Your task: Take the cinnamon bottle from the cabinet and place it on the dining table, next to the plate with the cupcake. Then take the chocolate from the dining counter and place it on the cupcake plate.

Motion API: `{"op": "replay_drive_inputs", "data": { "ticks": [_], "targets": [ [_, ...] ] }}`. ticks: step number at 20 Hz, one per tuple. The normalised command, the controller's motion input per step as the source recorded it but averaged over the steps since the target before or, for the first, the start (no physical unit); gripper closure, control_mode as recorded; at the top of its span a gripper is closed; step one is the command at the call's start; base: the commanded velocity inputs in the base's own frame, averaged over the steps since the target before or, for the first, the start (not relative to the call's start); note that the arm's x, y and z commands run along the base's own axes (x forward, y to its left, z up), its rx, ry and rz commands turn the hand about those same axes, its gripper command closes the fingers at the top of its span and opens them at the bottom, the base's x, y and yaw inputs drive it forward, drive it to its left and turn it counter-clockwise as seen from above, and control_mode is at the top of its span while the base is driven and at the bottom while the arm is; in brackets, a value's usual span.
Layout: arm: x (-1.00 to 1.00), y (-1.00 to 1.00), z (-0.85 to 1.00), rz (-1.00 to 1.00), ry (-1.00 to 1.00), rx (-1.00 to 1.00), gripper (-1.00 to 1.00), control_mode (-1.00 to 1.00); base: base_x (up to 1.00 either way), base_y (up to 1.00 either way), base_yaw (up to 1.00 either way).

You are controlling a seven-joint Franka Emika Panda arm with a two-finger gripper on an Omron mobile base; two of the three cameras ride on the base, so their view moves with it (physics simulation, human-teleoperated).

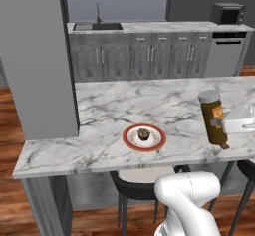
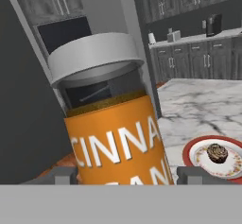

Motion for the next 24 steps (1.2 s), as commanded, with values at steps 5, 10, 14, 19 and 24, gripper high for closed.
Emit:
{"op": "replay_drive_inputs", "data": {
  "ticks": [5, 10, 14, 19, 24],
  "targets": [
    [0.0, 0.0, 0.0, 0.0, 0.0, 0.0, 1.0, 1.0, 0.54, -0.03, -0.13],
    [0.0, 0.0, 0.0, 0.0, 0.0, 0.0, 1.0, 1.0, 0.93, -0.28, -0.01],
    [0.75, -0.23, -0.37, 0.0, 0.01, 0.05, 1.0, -1.0, 0.25, -0.06, 0.0],
    [0.98, -0.53, -0.64, 0.17, -0.01, 0.08, 1.0, -1.0, 0.0, 0.0, 0.0],
    [0.88, -0.32, -0.78, 0.32, -0.07, 0.11, 1.0, -1.0, 0.0, 0.0, 0.0]
  ]
}}
